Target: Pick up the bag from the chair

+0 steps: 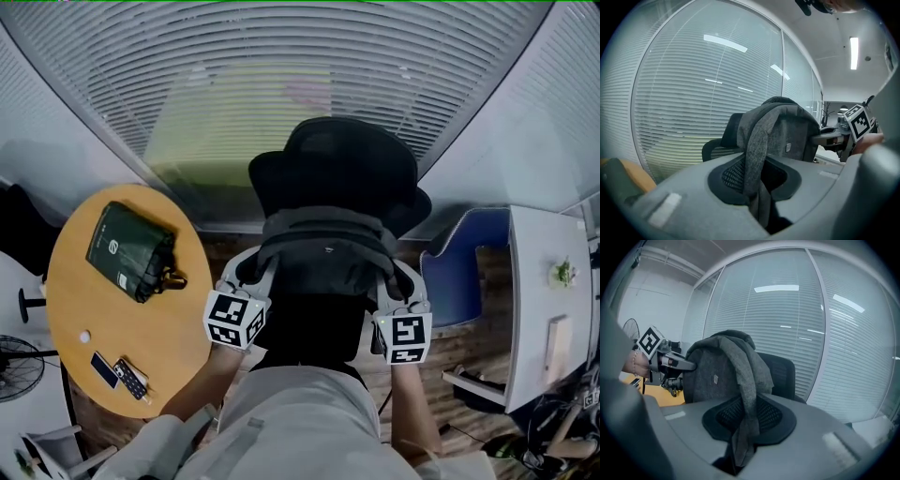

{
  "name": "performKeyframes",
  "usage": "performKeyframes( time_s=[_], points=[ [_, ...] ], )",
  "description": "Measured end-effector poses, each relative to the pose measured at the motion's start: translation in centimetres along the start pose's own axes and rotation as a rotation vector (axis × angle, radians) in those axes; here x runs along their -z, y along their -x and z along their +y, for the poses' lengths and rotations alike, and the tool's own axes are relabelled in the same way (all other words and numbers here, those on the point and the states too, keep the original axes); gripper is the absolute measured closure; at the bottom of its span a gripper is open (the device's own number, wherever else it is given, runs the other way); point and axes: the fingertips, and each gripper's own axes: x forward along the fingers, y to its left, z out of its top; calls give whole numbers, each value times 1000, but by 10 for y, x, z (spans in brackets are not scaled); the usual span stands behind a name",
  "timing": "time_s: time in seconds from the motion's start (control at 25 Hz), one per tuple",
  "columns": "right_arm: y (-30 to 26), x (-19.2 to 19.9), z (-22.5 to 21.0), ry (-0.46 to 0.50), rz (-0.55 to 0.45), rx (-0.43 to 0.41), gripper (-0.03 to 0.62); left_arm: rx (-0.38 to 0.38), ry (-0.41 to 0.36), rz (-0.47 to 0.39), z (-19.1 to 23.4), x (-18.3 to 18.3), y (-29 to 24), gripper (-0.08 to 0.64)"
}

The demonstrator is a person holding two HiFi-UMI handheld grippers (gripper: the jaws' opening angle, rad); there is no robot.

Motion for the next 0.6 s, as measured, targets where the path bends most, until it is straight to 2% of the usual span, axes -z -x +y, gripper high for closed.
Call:
performKeyframes(
  time_s=[0.6],
  points=[
    [47, -51, 8, -7, -65, 10, 532, 4, -14, -61, -19, -47, 47, 502]
  ],
)
